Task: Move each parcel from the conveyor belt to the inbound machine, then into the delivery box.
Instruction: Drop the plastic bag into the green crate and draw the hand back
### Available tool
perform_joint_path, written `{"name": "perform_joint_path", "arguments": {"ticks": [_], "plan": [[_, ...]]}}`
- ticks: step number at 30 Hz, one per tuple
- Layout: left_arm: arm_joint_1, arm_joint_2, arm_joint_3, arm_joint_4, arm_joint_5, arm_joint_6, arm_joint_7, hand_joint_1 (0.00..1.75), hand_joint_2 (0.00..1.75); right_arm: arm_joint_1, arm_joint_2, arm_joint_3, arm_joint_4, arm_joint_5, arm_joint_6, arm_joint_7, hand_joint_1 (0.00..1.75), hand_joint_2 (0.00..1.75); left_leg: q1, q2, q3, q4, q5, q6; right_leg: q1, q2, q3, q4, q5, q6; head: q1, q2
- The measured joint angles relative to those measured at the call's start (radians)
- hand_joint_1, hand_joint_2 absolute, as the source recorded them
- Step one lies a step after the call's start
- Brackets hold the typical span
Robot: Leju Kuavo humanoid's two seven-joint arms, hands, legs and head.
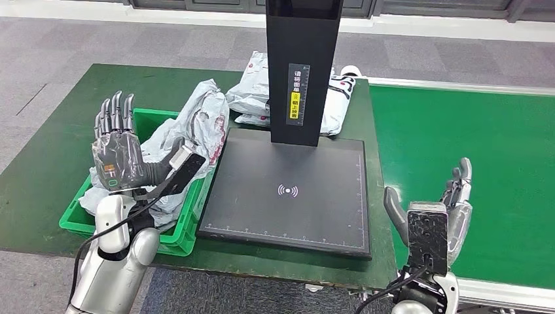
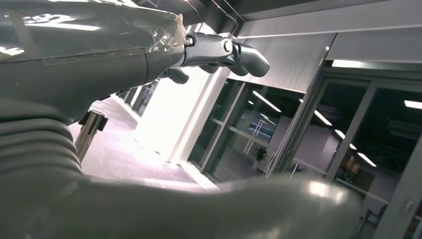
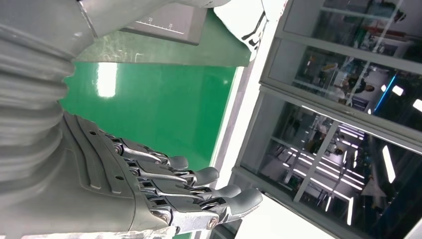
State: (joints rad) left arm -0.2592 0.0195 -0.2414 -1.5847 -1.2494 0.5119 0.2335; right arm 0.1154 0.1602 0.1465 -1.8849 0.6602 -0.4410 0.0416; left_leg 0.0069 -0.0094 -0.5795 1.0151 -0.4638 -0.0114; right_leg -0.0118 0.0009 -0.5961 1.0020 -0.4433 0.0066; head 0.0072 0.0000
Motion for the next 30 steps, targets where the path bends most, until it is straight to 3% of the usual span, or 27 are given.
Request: {"name": "perform_joint_path", "arguments": {"ticks": [13, 19, 21, 23, 25, 27, 30], "plan": [[0.012, -0.006, 0.022, -0.019, 0.000, 0.016, 0.008, 0.00, 0.00, -0.006, 0.000, 0.000, 0.001, -0.004, 0.000, 0.000, 0.00, 1.75, 0.000, 0.000, 0.000, 0.000, 0.000, 0.000, 0.000, 0.000, 0.000, 0.000, 0.000, 0.000, 0.000, 0.000], [0.029, -0.022, 0.094, -0.048, -0.057, 0.052, 0.053, 0.00, 0.00, -0.018, -0.001, 0.000, 0.014, -0.011, -0.001, 0.000, 0.00, 1.75, 0.000, 0.000, 0.000, 0.000, 0.000, 0.000, 0.000, 0.000, 0.000, 0.000, 0.000, 0.000, 0.000, 0.000], [0.037, -0.032, 0.118, -0.063, -0.041, 0.074, 0.025, 0.00, 0.87, -0.020, -0.001, 0.000, 0.018, -0.012, -0.005, 0.000, 0.00, 1.75, 0.000, 0.000, 0.000, 0.000, 0.000, -0.001, 0.000, 0.000, -0.001, 0.000, 0.000, 0.000, 0.000, 0.000], [0.045, -0.046, 0.124, -0.093, 0.089, 0.112, -0.091, 0.00, 1.75, -0.018, -0.001, 0.000, 0.019, -0.022, -0.004, -0.003, 0.00, 1.75, 0.000, 0.000, 0.000, 0.000, 0.000, -0.001, 0.000, 0.000, -0.001, 0.000, 0.000, 0.000, 0.000, 0.000], [0.055, -0.067, 0.107, -0.137, 0.358, 0.089, -0.264, 0.00, 1.75, -0.013, -0.001, 0.000, 0.020, -0.080, 0.030, -0.014, 0.00, 1.75, 0.000, 0.000, 0.000, 0.000, -0.001, 0.000, 0.000, 0.000, -0.001, -0.001, 0.000, 0.000, 0.000, 0.000], [0.063, -0.095, 0.069, -0.164, 0.738, -0.037, -0.390, 0.00, 1.75, -0.012, -0.003, 0.000, 0.029, -0.170, 0.079, -0.036, 0.00, 1.75, -0.001, 0.000, 0.000, 0.000, -0.001, 0.000, -0.001, 0.000, 0.000, -0.001, 0.000, 0.000, 0.000, 0.000], [0.077, -0.133, -0.008, -0.157, 1.277, -0.197, -0.450, 0.00, 1.75, -0.017, -0.006, 0.000, 0.060, -0.238, 0.116, -0.058, 0.00, 1.75, -0.001, 0.000, -0.001, 0.000, -0.001, 0.000, -0.001, 0.000, 0.000, -0.002, 0.000, 0.001, 0.000, 0.000]]}}
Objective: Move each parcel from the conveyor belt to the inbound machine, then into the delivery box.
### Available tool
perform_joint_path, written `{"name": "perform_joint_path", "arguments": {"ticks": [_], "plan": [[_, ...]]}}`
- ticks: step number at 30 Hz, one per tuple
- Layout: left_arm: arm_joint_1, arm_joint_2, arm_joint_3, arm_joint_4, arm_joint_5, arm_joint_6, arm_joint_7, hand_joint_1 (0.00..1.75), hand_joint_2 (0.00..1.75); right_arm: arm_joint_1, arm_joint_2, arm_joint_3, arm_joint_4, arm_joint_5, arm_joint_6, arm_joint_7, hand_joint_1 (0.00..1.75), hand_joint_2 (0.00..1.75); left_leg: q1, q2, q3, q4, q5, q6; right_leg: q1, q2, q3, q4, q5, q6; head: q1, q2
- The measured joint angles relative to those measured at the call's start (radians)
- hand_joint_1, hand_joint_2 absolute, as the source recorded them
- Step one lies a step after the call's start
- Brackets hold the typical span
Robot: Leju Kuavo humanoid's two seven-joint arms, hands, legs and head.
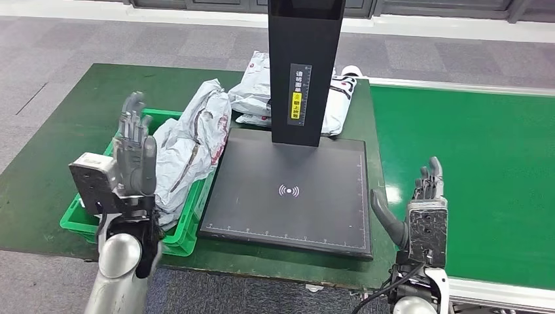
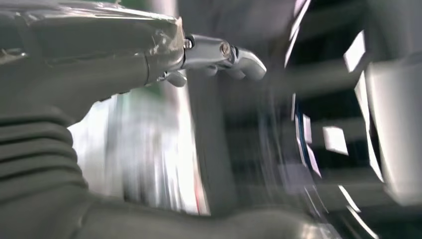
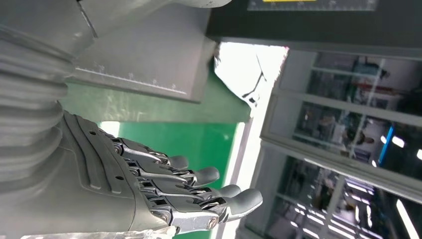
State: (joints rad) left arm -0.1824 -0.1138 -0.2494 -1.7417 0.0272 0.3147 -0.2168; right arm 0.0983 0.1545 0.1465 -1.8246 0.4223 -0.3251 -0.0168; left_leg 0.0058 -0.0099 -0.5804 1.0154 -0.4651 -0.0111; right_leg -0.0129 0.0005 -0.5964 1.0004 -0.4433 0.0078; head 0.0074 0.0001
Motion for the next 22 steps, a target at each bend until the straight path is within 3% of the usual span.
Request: {"name": "perform_joint_path", "arguments": {"ticks": [2, 8, 14, 22], "plan": [[0.003, -0.014, -0.044, 0.017, 0.146, -0.038, -0.008, 0.00, 1.75, -0.002, -0.001, 0.000, 0.014, -0.010, 0.010, 0.002, 0.00, 1.75, 0.000, 0.000, 0.000, 0.000, 0.000, 0.000, 0.000, 0.001, 0.000, 0.000, 0.000, 0.000, 0.000, 0.000], [0.003, -0.041, -0.142, 0.069, 0.021, -0.098, 0.027, 0.00, 1.75, -0.023, -0.001, 0.000, 0.046, -0.025, 0.029, 0.020, 0.00, 1.75, 0.000, 0.001, 0.000, 0.000, 0.000, 0.000, 0.000, 0.001, -0.001, 0.001, 0.001, 0.000, 0.000, 0.000], [0.001, -0.063, -0.153, 0.151, 0.053, -0.112, 0.057, 0.00, 1.75, -0.054, -0.001, 0.000, 0.086, -0.114, 0.098, -0.001, 0.00, 1.75, 0.000, 0.003, 0.000, 0.000, 0.000, 0.000, 0.000, 0.002, -0.002, 0.001, 0.001, 0.000, 0.000, 0.000], [-0.008, -0.072, -0.153, 0.216, 0.057, -0.118, 0.058, 0.00, 1.75, -0.065, -0.009, 0.000, 0.125, -0.152, 0.116, -0.014, 0.00, 1.75, 0.000, 0.003, 0.000, 0.000, 0.000, 0.000, 0.000, 0.002, -0.002, 0.001, 0.001, 0.000, 0.000, 0.000]]}}
